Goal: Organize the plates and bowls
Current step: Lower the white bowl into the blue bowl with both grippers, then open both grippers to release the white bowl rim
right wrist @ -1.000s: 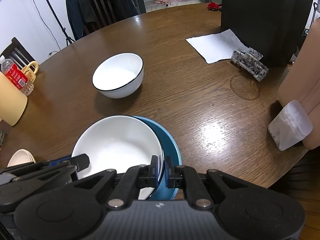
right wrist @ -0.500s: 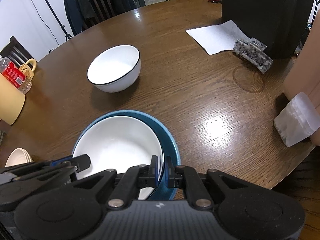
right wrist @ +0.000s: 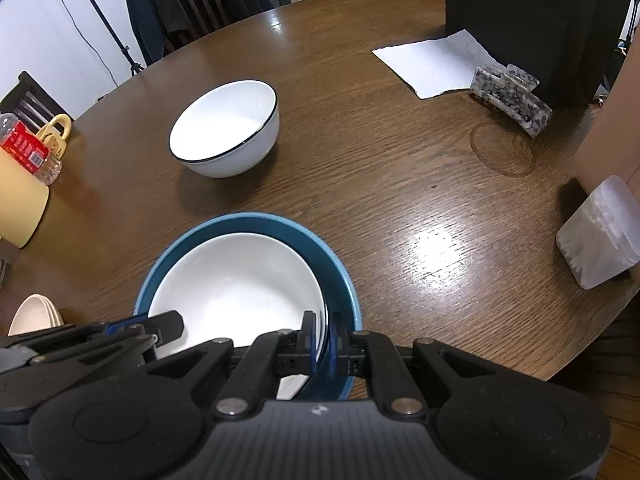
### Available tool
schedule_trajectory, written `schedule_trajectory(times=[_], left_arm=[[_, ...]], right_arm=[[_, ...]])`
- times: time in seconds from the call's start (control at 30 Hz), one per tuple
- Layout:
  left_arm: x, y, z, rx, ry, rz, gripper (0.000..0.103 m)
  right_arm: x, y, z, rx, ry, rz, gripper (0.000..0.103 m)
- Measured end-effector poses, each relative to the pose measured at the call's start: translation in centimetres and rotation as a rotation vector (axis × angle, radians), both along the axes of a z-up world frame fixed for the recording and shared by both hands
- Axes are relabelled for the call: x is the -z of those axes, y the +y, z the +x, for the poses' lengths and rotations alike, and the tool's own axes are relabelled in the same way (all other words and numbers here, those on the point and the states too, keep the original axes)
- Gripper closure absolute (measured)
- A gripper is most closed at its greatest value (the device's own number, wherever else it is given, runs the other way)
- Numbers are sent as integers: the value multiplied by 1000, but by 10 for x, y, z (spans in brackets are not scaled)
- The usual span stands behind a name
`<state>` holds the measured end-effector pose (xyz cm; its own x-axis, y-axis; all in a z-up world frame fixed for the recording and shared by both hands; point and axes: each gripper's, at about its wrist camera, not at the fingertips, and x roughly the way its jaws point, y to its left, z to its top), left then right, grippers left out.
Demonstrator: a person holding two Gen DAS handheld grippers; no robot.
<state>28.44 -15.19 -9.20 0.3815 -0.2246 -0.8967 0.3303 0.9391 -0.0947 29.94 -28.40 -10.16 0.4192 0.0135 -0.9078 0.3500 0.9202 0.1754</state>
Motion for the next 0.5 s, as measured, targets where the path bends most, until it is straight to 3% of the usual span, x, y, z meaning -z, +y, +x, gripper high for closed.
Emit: schedule_trajectory(times=[0.37, 0.5], left_arm=[[2, 1, 1, -7, 10, -1, 93], [-4, 3, 0, -7, 4, -22, 91]], right_arm=[[2, -3, 2, -10, 7, 25, 96], [2, -6, 4, -8, 16, 52, 83]])
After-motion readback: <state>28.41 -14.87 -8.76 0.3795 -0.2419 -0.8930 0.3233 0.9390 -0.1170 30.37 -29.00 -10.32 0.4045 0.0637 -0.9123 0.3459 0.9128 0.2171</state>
